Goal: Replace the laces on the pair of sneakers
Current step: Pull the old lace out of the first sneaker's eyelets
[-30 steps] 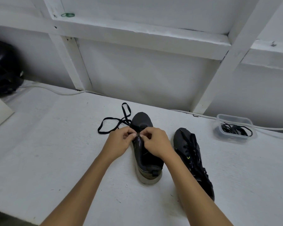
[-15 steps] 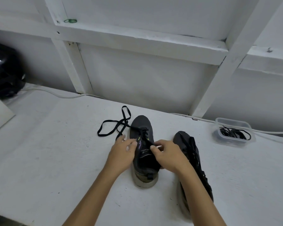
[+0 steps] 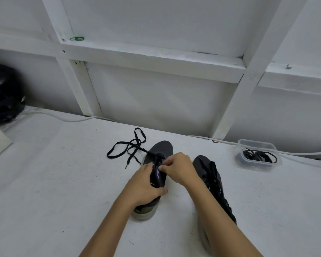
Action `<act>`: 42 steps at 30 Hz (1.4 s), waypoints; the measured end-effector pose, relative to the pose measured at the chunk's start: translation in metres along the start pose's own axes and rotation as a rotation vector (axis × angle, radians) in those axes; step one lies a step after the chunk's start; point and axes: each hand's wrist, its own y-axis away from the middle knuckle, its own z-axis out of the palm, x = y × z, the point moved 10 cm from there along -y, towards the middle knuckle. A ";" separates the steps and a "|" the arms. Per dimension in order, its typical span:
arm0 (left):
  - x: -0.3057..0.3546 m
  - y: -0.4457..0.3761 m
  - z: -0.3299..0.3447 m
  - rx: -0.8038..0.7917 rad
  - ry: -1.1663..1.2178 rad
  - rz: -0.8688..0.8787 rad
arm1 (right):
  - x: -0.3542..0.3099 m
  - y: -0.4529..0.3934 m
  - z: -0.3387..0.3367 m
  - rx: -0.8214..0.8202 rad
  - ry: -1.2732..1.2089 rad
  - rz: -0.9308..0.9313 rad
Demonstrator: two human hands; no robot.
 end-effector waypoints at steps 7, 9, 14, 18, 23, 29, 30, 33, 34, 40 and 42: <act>-0.004 0.001 0.002 -0.004 -0.047 -0.015 | -0.011 -0.003 0.013 0.016 0.181 -0.062; -0.004 0.001 0.002 -0.001 -0.048 -0.013 | -0.018 -0.002 0.015 0.007 0.239 -0.123; -0.002 0.000 -0.001 0.017 -0.036 -0.006 | -0.030 -0.002 0.003 0.113 0.263 -0.237; -0.003 0.002 -0.001 0.038 -0.040 -0.014 | 0.002 -0.002 0.007 0.065 -0.070 -0.047; -0.002 0.002 0.001 0.020 -0.056 -0.013 | 0.002 -0.003 0.016 0.027 -0.005 -0.084; -0.006 0.001 0.003 0.007 -0.049 -0.023 | -0.026 -0.003 -0.013 0.254 0.263 -0.283; -0.008 0.001 0.003 0.000 -0.051 -0.030 | -0.026 -0.004 -0.015 0.248 0.262 -0.276; -0.007 0.000 0.003 0.005 -0.049 -0.030 | 0.000 -0.012 -0.007 0.085 -0.016 -0.048; -0.006 0.000 0.003 0.012 -0.053 -0.023 | 0.011 -0.011 0.000 0.012 -0.149 0.047; -0.005 0.001 0.002 0.028 -0.043 -0.007 | 0.005 -0.009 0.009 0.041 -0.064 -0.037; -0.006 0.002 0.002 0.022 -0.027 -0.011 | -0.004 -0.009 -0.016 0.247 0.057 -0.130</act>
